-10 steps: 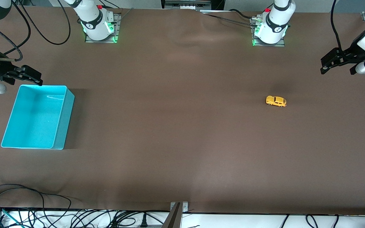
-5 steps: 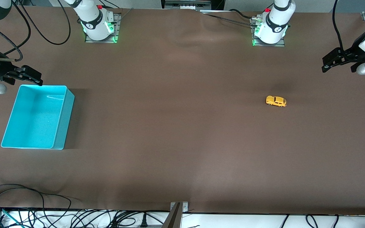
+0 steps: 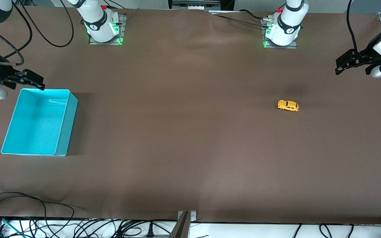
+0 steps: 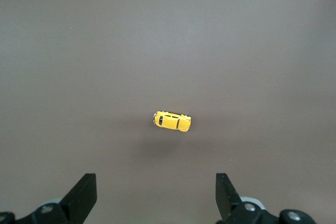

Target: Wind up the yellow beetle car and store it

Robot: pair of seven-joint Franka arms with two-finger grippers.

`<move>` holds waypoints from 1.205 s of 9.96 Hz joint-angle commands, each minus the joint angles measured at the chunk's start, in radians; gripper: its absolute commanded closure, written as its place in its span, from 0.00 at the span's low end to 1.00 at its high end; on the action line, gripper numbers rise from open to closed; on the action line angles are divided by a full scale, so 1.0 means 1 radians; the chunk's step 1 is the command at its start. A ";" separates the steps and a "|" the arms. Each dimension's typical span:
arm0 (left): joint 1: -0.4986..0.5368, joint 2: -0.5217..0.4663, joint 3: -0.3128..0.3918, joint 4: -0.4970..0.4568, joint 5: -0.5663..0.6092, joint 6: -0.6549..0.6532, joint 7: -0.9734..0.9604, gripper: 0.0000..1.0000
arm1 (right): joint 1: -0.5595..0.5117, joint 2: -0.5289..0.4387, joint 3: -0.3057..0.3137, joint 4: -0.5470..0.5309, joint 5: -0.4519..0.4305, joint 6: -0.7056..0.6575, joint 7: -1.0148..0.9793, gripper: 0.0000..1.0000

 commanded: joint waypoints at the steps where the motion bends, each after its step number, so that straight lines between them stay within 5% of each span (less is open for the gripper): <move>1: 0.003 0.008 -0.008 0.009 0.020 -0.017 0.016 0.00 | -0.005 0.014 -0.001 0.022 0.016 -0.010 -0.017 0.00; 12: 0.006 0.002 -0.008 -0.005 0.017 -0.017 0.018 0.00 | -0.010 0.019 -0.006 0.025 0.014 -0.005 -0.020 0.00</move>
